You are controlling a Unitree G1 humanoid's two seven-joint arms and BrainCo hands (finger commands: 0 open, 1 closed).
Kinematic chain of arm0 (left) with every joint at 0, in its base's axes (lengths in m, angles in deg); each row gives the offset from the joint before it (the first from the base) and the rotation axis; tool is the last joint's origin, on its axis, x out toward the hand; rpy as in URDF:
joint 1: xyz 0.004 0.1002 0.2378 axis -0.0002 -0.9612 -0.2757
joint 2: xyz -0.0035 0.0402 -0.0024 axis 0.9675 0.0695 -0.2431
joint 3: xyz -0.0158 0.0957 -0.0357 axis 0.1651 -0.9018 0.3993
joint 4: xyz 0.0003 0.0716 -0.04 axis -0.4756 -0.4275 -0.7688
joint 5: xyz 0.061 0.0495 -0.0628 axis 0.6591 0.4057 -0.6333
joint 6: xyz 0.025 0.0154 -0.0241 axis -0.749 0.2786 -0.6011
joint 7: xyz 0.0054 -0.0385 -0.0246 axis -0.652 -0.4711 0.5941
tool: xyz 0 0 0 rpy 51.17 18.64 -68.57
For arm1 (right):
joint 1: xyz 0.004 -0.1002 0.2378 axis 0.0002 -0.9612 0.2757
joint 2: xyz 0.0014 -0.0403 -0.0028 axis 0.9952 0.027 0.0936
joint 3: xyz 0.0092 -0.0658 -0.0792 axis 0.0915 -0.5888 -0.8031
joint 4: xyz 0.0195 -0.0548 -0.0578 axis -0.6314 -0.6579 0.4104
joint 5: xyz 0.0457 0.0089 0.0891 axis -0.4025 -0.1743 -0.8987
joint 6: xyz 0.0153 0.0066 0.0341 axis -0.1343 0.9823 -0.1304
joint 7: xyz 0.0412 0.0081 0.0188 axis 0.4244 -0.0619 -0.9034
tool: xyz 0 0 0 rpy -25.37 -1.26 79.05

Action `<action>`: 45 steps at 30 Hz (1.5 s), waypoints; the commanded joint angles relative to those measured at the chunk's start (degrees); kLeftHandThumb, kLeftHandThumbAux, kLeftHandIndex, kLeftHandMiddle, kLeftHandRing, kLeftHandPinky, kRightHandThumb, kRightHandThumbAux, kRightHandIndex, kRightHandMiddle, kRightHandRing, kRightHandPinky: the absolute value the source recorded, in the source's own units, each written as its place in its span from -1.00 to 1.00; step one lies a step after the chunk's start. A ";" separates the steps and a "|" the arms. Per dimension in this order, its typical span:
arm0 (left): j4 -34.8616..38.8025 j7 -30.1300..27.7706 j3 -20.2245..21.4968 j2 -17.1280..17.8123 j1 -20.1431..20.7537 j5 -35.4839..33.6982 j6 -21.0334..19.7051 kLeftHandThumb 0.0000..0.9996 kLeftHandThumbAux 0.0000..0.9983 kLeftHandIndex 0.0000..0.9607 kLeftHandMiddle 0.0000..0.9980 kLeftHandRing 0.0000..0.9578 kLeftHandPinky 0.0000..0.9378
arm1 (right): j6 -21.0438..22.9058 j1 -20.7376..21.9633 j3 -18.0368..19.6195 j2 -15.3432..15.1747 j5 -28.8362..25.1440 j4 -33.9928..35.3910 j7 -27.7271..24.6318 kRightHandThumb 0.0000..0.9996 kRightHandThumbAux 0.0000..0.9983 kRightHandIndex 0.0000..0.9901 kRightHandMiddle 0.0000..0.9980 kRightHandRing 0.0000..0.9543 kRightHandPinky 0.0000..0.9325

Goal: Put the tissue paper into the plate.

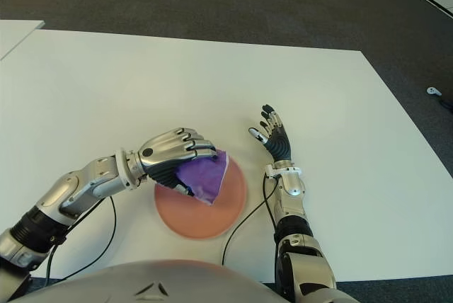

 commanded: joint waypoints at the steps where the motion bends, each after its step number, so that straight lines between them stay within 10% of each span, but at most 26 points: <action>1: -2.24 -1.03 -0.41 1.09 0.85 -0.77 2.40 -0.99 0.03 -0.99 -1.00 -1.00 -1.00 | 3.60 -10.77 -0.44 2.18 1.05 -8.77 0.64 -0.70 0.29 -1.00 -0.98 -1.00 -0.96; 45: -7.08 9.90 1.47 -1.05 0.11 -0.11 6.16 -1.00 0.00 -1.00 -1.00 -1.00 -1.00 | 3.84 -10.11 -0.36 1.98 0.98 -9.39 0.66 -0.70 0.29 -1.00 -0.98 -1.00 -0.96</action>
